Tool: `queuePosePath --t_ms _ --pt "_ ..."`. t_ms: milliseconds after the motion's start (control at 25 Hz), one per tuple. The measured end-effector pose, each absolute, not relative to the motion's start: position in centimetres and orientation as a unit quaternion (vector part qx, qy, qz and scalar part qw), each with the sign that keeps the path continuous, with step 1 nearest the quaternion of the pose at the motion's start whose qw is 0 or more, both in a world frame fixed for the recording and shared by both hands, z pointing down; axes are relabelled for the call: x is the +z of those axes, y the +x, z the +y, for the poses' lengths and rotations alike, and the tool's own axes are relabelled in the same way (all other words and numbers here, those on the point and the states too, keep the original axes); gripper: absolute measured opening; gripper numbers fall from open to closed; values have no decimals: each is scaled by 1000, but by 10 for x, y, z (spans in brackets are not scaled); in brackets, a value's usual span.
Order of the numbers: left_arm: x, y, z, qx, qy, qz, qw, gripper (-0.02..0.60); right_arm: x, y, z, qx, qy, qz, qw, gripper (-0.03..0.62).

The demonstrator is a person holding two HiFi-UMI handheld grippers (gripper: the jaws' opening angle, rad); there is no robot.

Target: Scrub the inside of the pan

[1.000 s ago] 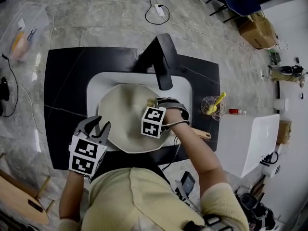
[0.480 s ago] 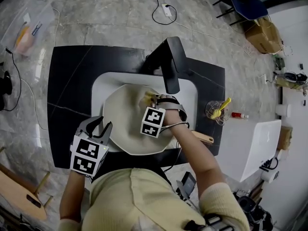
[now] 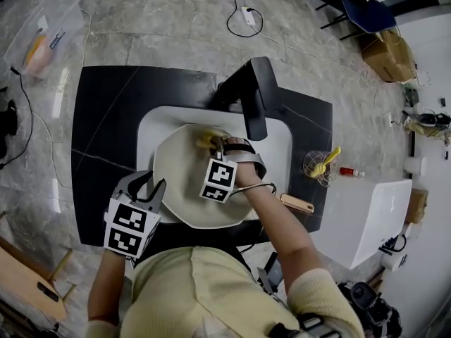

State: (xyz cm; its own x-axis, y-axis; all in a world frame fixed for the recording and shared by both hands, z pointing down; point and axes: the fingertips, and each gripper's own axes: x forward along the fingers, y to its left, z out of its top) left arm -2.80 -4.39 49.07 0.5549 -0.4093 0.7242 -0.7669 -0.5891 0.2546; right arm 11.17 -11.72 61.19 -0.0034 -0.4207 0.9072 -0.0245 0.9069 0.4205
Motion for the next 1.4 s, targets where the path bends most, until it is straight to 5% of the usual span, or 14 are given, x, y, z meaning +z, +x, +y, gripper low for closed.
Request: queuePosePath --t_ms 560,1400 --pt "490 -25 -45 309 836 -353 284 110 584 104 -115 -110 210 -735 635 63" --pt "490 -26 -47 302 832 -365 289 110 626 144 -71 48 170 -650 739 63"
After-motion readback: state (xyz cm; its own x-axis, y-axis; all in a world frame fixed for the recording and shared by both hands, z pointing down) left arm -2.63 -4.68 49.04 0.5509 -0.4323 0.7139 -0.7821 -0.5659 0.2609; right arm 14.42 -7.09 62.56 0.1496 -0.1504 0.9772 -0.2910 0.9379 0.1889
